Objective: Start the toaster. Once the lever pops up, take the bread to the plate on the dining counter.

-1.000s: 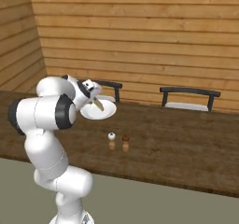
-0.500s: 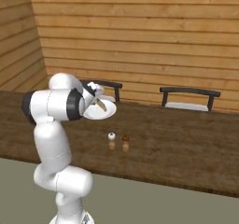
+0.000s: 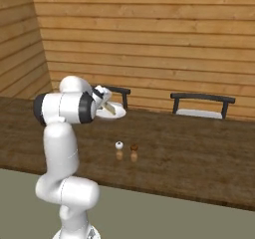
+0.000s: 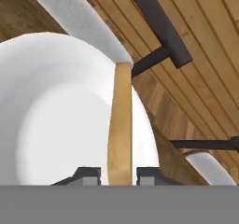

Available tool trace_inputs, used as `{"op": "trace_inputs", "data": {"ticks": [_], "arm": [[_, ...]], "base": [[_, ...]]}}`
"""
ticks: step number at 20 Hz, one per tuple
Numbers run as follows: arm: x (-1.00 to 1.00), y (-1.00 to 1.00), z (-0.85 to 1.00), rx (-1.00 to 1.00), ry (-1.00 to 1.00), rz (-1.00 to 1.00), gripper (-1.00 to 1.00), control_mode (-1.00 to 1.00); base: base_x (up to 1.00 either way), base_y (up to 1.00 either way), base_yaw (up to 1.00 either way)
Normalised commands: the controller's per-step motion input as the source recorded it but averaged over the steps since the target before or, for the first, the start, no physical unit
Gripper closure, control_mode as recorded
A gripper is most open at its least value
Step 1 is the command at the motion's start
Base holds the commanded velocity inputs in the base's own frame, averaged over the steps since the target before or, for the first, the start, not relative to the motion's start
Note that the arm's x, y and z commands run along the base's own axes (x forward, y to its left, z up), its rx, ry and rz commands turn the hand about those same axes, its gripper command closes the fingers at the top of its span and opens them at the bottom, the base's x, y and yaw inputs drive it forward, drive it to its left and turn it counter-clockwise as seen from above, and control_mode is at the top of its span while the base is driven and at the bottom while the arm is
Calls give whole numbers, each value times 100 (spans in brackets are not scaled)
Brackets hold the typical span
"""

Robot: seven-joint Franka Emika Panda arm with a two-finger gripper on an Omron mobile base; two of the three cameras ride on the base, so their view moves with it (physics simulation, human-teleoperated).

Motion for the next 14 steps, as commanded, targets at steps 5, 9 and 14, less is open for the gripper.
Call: {"op": "trace_inputs", "data": {"ticks": [5, 9, 14], "arm": [[-59, 6, 2, 0, -5, 1, -100, -100], [-61, 0, 26, 0, -5, 5, -100, -100], [-28, -14, 49, 3, -1, 4, -100, -100]], "base": [[0, 0, 0], [0, 0, 0], [0, 0, 0]]}}
